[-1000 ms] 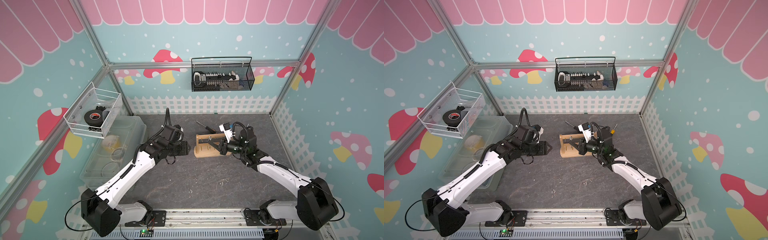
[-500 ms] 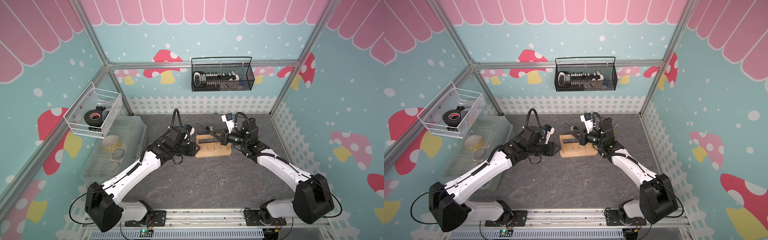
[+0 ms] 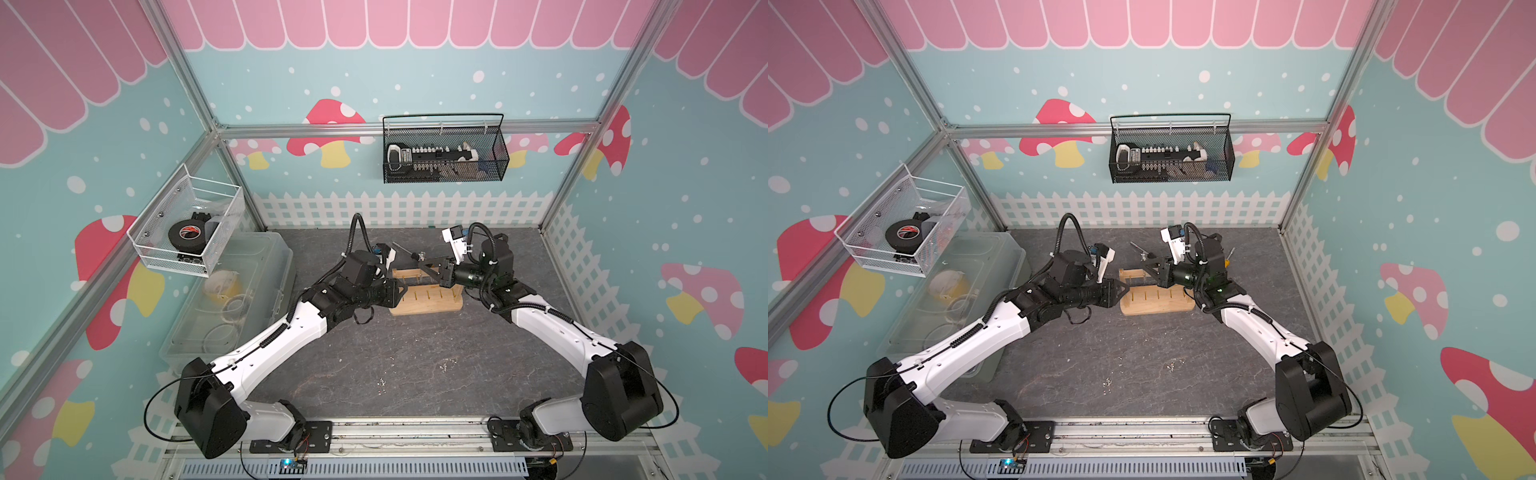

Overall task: Hang the necklace on the jewelry display stand
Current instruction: Pick up the necklace from the center of the board.

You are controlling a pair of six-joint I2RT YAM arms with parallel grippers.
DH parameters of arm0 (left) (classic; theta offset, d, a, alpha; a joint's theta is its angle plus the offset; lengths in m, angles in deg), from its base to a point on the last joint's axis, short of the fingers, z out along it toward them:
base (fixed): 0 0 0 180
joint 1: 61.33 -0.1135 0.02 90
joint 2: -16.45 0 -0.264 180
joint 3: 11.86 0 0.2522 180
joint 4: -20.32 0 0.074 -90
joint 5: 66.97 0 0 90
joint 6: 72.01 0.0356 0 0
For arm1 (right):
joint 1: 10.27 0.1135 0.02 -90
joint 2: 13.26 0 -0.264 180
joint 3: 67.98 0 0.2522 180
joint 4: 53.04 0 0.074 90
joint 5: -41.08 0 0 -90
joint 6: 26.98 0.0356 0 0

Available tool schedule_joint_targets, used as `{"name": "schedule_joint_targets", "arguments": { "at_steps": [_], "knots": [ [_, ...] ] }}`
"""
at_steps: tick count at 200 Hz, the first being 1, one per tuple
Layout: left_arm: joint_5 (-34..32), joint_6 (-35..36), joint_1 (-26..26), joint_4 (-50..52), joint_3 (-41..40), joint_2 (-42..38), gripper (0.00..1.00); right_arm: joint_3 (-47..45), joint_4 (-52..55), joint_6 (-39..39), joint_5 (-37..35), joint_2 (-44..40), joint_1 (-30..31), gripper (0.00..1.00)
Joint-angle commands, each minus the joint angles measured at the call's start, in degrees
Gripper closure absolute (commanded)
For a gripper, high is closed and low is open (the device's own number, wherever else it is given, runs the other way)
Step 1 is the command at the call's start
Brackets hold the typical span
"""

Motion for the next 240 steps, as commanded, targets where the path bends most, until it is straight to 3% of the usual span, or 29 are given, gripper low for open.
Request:
{"name": "schedule_joint_targets", "arguments": {
  "at_steps": [1,79,177,240],
  "knots": [
    [-1.44,1.19,0.48,-4.36,1.81,0.94,0.67,0.53,-1.33,1.86,0.92,-1.1,0.13,0.99],
    [-2.82,3.33,1.86,-8.96,3.17,2.79,0.7,0.62,-1.15,3.2,0.87,-2.1,1.81,0.98],
    [-9.72,6.64,3.97,-9.44,1.77,1.62,0.73,0.53,-1.25,4.2,0.52,-3.24,3.75,0.98],
    [-7.8,7.82,4.16,-8.53,1.05,-0.22,0.72,0.55,0.46,2.86,-1.23,-3.29,3.75,0.98]
  ]
}}
